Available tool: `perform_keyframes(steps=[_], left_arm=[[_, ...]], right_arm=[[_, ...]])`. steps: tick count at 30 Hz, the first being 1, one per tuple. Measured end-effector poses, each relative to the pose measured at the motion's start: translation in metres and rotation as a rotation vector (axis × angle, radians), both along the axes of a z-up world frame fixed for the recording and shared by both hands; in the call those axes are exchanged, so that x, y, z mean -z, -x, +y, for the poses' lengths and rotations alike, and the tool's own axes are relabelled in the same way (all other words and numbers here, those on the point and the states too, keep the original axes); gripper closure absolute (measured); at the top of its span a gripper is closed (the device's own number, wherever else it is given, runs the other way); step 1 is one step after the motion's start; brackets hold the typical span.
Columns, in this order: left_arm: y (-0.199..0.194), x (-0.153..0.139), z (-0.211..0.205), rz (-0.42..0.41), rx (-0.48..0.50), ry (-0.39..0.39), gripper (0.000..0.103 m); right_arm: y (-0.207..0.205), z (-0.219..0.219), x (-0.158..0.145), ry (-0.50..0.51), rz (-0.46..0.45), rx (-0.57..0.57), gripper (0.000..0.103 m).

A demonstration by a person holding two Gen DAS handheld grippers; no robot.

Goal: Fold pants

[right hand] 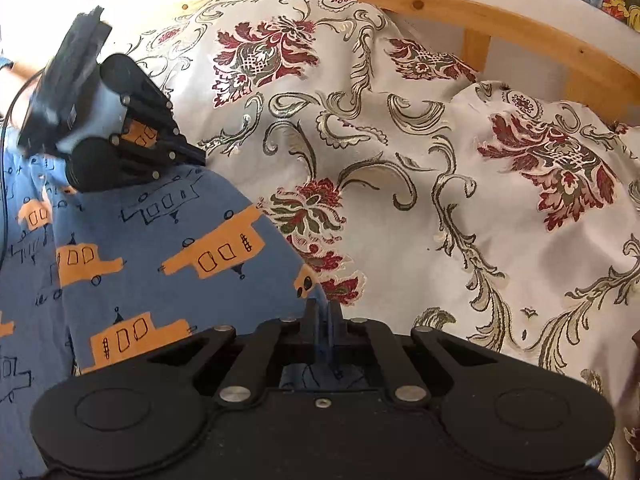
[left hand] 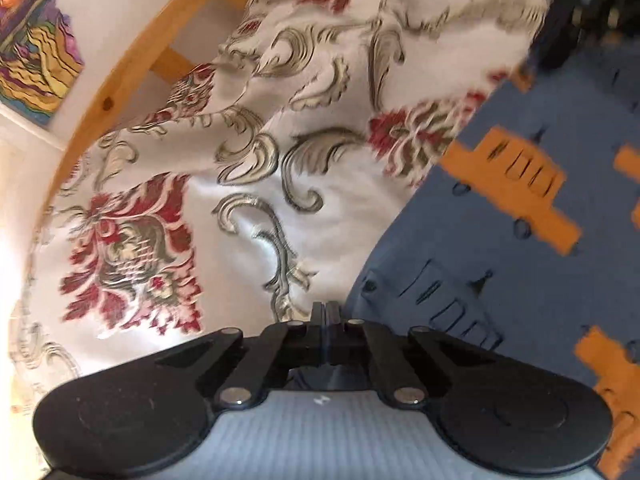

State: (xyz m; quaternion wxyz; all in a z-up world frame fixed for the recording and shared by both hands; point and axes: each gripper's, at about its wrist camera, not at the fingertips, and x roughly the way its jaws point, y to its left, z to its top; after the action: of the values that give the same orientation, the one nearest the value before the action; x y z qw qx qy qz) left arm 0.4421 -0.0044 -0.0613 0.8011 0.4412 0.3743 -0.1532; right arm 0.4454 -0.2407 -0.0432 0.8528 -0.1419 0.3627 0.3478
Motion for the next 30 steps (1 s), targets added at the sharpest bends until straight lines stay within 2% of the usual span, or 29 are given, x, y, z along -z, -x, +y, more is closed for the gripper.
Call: perform_keyframes(steps=[2, 3, 4, 5, 6, 7, 10, 13, 16, 24, 29, 30], left_arm=[[-0.008, -0.005, 0.007, 0.054, 0.033, 0.022, 0.095], [-0.012, -0.006, 0.010, 0.073, 0.048, 0.027, 0.086], [-0.015, -0.008, 0.013, 0.086, 0.059, 0.031, 0.070], [-0.017, -0.010, 0.016, 0.090, 0.066, 0.036, 0.060], [-0.020, -0.014, 0.020, 0.091, 0.071, 0.044, 0.041], [-0.024, -0.018, 0.023, 0.106, 0.072, 0.058, 0.030], [-0.027, -0.028, 0.031, 0.159, 0.065, 0.117, 0.027], [-0.029, -0.031, 0.037, 0.239, 0.084, 0.126, 0.025], [-0.034, -0.034, 0.039, 0.262, 0.107, 0.115, 0.023], [-0.045, -0.055, 0.049, 0.312, 0.067, 0.224, 0.016], [-0.045, -0.042, 0.048, 0.405, 0.060, 0.248, 0.015], [-0.044, -0.036, 0.045, 0.430, 0.059, 0.242, 0.020]], right_arm=[[0.000, 0.000, 0.001, 0.000, 0.001, -0.003, 0.101], [0.000, -0.001, 0.001, -0.001, 0.002, -0.002, 0.101], [-0.001, -0.001, 0.002, -0.003, 0.004, 0.000, 0.101], [-0.002, 0.000, 0.003, -0.004, 0.008, 0.002, 0.101], [-0.002, 0.000, 0.003, -0.006, 0.012, 0.003, 0.101], [-0.002, 0.000, 0.004, -0.007, 0.015, 0.004, 0.100], [-0.002, -0.001, 0.005, -0.011, 0.018, 0.004, 0.100], [-0.002, -0.002, 0.006, -0.015, 0.022, 0.007, 0.100], [-0.003, -0.002, 0.006, -0.018, 0.027, 0.007, 0.099], [-0.004, -0.004, 0.009, -0.028, 0.036, 0.015, 0.099], [-0.005, -0.003, 0.010, -0.029, 0.043, 0.018, 0.099], [-0.005, -0.004, 0.010, -0.028, 0.043, 0.017, 0.099]])
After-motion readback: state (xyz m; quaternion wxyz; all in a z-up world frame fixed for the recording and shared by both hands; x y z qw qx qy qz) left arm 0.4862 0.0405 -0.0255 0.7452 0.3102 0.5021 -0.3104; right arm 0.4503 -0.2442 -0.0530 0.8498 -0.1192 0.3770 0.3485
